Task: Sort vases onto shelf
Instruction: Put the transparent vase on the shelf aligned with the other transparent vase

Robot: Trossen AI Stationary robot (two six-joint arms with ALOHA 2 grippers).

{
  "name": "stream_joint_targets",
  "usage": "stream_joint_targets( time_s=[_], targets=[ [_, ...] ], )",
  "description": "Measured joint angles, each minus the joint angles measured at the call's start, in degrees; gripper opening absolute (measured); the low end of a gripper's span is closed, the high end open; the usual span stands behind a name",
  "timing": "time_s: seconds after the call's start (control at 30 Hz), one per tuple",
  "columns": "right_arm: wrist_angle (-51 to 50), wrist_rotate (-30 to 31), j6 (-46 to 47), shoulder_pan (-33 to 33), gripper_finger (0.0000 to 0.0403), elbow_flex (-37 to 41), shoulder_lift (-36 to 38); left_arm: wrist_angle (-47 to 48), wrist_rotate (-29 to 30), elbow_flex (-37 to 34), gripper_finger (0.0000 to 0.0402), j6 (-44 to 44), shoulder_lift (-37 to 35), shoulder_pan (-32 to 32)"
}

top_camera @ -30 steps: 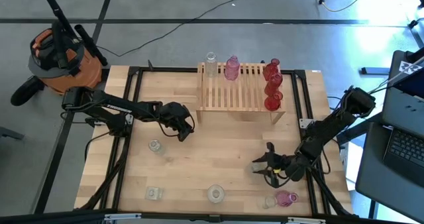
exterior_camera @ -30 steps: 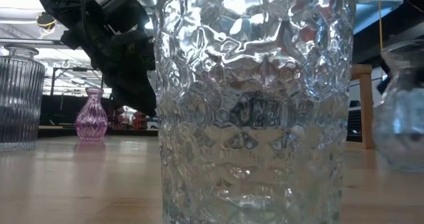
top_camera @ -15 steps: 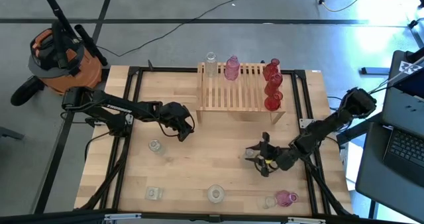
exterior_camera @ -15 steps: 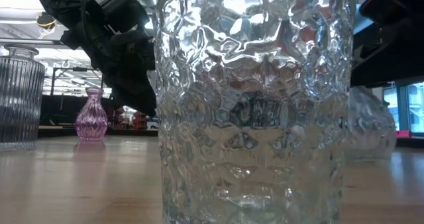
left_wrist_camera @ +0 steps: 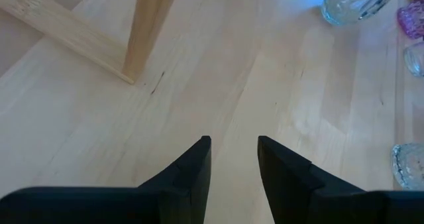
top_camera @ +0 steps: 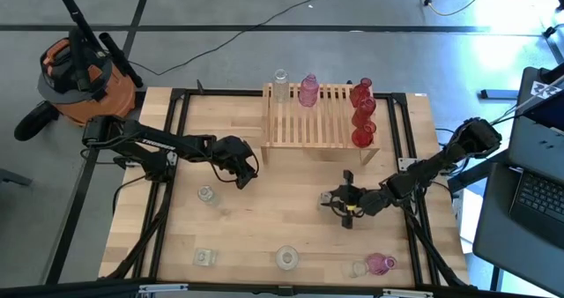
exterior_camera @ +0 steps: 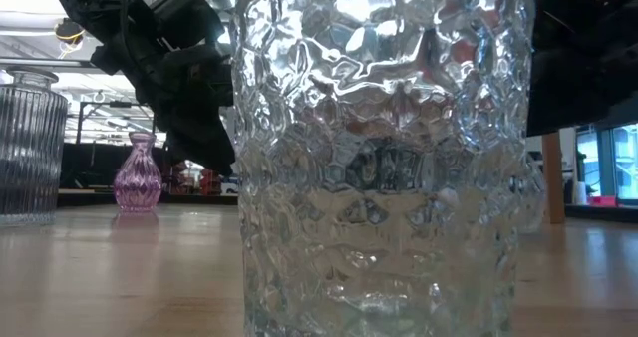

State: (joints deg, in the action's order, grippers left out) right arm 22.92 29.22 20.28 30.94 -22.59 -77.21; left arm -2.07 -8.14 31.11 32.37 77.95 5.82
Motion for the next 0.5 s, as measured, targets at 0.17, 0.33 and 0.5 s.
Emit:
stream_joint_targets(
  time_s=[0.17,0.33,0.5],
  targets=[
    [1.9,2.6,0.7,0.0,0.0052,0.0,0.0,0.0,-0.1,0.0,0.0117,-1.5,0.0,0.0],
    [7.7,4.1,0.3,-0.4,0.0053,-0.4,0.0,0.0,-0.4,0.0,0.0117,-2.9,0.0,0.0],
    [7.4,-1.4,-6.6,-4.8,0.0053,-6.7,0.1,0.0,-0.4,0.0,0.0117,-4.2,0.0,0.0]
  ],
)
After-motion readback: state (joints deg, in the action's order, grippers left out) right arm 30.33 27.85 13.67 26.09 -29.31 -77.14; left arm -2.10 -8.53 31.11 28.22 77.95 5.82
